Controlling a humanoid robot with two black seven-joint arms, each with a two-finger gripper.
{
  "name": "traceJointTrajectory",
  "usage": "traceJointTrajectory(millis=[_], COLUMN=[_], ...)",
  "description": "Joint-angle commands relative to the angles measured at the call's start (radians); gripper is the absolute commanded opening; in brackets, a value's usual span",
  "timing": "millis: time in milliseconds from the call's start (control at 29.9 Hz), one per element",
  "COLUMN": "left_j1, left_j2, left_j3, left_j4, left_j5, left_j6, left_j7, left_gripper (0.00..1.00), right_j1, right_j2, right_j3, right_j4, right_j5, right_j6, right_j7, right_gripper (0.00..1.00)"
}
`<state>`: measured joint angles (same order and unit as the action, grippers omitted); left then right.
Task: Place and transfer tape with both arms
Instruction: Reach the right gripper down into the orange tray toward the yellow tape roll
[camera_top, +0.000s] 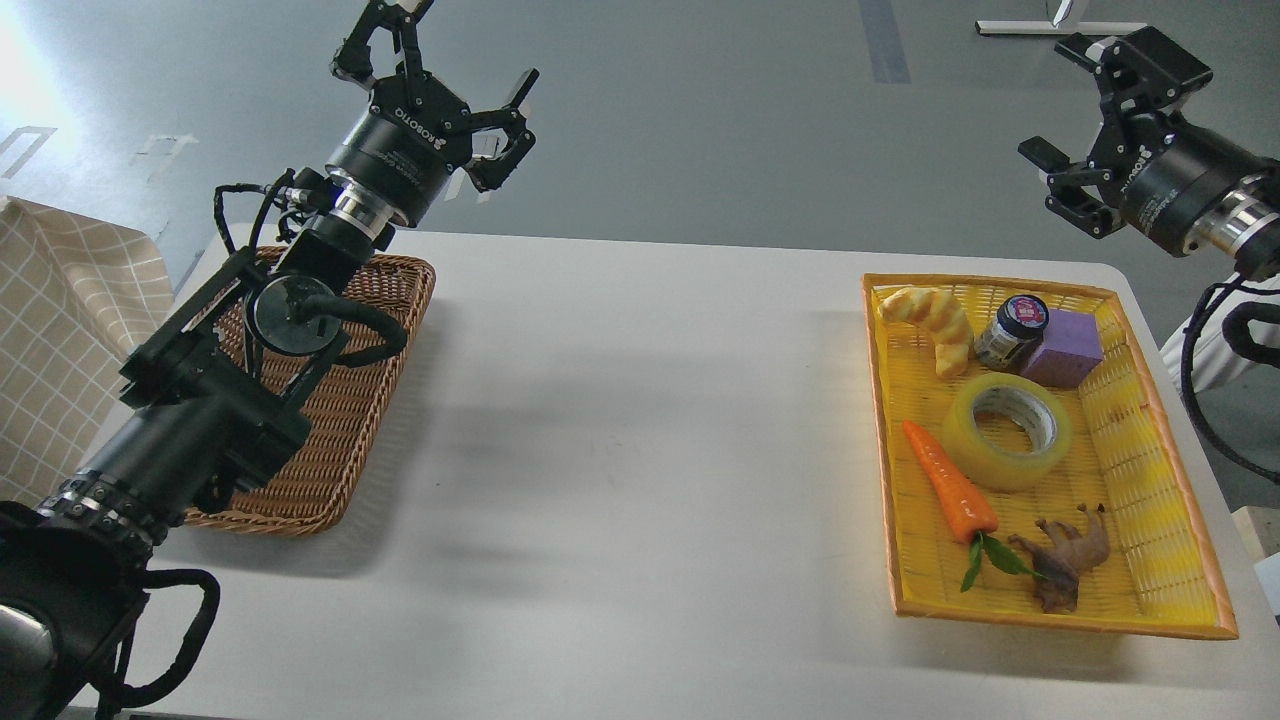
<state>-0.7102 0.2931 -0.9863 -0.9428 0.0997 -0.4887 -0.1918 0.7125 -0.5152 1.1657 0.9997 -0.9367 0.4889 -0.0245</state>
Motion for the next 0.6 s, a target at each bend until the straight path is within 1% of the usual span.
traceJointTrajectory(millis=[0,67,201,334,401,568], left_j1=[0.000,0.000,-0.003,-0.005,-0.005,-0.005], left_j2=[0.004,0.003,0.000,0.000,0.000,0.003], left_j3=[-0.002,-0.002,-0.002,-0.002,-0.002,-0.002], left_j4=[0.001,0.001,0.001,0.001,0.001,0.001], left_j5=[0.000,0.001,0.001,0.001,0.001,0.001], left_j6=[0.000,0.000,0.000,0.000,0.000,0.000], left_j7=[0.000,-0.001,-0.001,-0.001,-0.001,-0.001], left_gripper=[0.98,0.98,0.98,0.98,0.98,0.98], right_j1=[0.012,0.015,0.022,0.002,-0.027,-0.085], right_j2=[-0.044,-0.063,-0.135,-0.193,-0.241,-0.282], right_j3=[-0.060,-0.092,-0.225,-0.253,-0.267,-0.273], right_j4=[0.005,0.011,0.055,0.157,0.241,0.338], right_j5=[-0.233,-0.296,-0.460,-0.574,-0.654,-0.761], right_j6=[0.000,0.000,0.000,0.000,0.000,0.000], right_j7=[-0.008,-0.009,-0.012,-0.012,-0.017,-0.023], right_gripper=[1.00,1.00,1.00,1.00,1.00,1.00])
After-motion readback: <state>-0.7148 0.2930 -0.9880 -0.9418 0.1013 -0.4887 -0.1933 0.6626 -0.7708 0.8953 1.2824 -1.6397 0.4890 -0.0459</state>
